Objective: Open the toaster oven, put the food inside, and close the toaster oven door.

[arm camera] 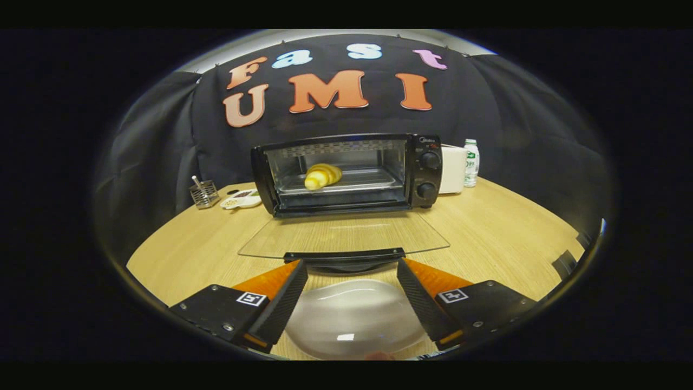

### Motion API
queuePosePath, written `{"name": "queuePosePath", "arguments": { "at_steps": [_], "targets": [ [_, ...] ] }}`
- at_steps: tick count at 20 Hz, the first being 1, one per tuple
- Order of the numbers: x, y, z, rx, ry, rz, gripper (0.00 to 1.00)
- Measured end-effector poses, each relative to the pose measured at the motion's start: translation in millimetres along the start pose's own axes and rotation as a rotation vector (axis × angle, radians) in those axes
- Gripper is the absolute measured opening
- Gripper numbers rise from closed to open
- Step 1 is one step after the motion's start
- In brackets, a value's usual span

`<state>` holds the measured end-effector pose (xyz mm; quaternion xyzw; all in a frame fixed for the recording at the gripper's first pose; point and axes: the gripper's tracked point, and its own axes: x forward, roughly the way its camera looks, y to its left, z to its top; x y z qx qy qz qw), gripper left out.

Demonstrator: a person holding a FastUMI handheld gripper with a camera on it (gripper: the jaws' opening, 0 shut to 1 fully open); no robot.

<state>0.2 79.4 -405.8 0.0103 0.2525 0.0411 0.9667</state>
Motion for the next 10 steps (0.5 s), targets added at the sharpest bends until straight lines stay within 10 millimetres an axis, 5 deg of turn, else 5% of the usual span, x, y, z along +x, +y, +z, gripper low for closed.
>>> {"name": "queuePosePath", "arguments": {
  "at_steps": [10],
  "targets": [
    [28.3,3.6,-15.5,-0.058,0.088,0.014,0.99]
  ]
}}
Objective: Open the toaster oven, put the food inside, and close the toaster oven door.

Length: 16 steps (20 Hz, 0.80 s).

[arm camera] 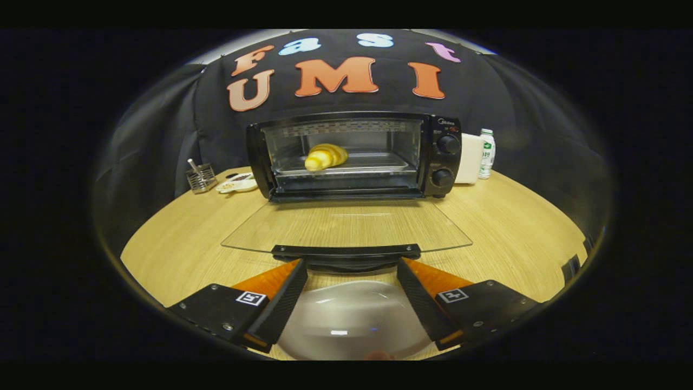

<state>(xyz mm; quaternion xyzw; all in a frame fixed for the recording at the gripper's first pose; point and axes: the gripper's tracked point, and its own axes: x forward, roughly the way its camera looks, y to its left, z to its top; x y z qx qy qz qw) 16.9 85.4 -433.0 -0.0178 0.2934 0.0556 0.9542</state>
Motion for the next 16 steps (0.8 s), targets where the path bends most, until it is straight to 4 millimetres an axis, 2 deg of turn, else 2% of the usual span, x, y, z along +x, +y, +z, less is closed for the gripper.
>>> {"name": "queuePosePath", "arguments": {
  "at_steps": [2,7,16],
  "targets": [
    [-1.4,-6.4,4.9,0.007,-0.011,-0.01,0.99],
    [-6.4,-7.3,12.2,0.023,-0.017,-0.009,0.99],
    [-22.9,-4.7,71.4,0.042,-0.128,-0.002,0.99]
  ]
}}
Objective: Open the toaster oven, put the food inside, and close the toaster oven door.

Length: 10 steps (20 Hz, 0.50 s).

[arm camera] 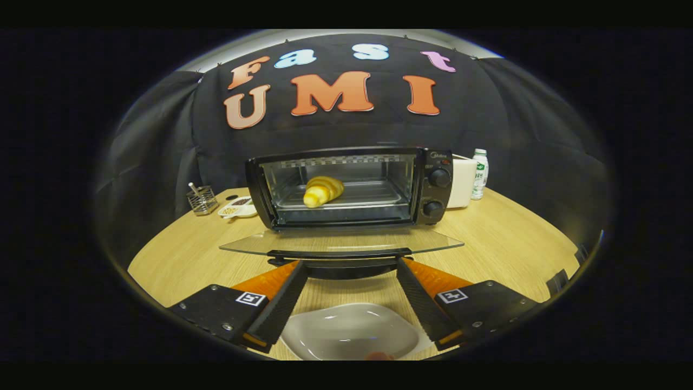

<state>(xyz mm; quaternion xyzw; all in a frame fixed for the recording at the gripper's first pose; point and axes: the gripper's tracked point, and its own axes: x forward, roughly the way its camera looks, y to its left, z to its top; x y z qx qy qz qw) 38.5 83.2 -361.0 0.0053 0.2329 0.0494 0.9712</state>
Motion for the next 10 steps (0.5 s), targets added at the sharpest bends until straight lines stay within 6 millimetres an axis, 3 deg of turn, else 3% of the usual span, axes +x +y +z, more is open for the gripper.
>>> {"name": "queuePosePath", "arguments": {
  "at_steps": [10],
  "targets": [
    [10.5,5.0,57.7,0.048,-0.082,0.031,0.99]
  ]
}}
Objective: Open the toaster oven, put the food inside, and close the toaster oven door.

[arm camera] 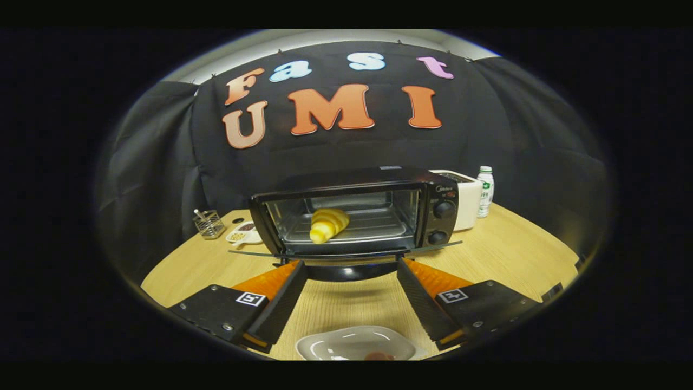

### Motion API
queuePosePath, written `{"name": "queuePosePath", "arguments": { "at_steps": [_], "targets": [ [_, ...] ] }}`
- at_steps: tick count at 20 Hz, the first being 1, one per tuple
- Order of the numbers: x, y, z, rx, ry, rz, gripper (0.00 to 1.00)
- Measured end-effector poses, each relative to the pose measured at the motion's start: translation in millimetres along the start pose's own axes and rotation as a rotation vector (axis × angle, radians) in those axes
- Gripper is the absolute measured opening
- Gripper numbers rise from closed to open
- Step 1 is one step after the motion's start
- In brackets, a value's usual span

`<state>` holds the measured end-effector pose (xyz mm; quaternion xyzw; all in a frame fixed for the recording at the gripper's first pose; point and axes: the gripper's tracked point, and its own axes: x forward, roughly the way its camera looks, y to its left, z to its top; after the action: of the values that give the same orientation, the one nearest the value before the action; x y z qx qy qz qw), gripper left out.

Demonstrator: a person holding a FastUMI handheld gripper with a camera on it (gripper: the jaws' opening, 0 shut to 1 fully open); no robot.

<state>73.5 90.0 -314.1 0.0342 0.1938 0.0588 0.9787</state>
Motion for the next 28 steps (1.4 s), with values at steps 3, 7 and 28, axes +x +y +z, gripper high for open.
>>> {"name": "queuePosePath", "arguments": {
  "at_steps": [3,7,28],
  "targets": [
    [7.8,1.7,14.2,0.033,-0.028,0.005,0.99],
    [23.0,2.3,35.2,0.083,-0.064,0.003,0.99],
    [-12.4,10.1,117.8,-0.027,-0.205,-0.041,0.99]
  ]
}}
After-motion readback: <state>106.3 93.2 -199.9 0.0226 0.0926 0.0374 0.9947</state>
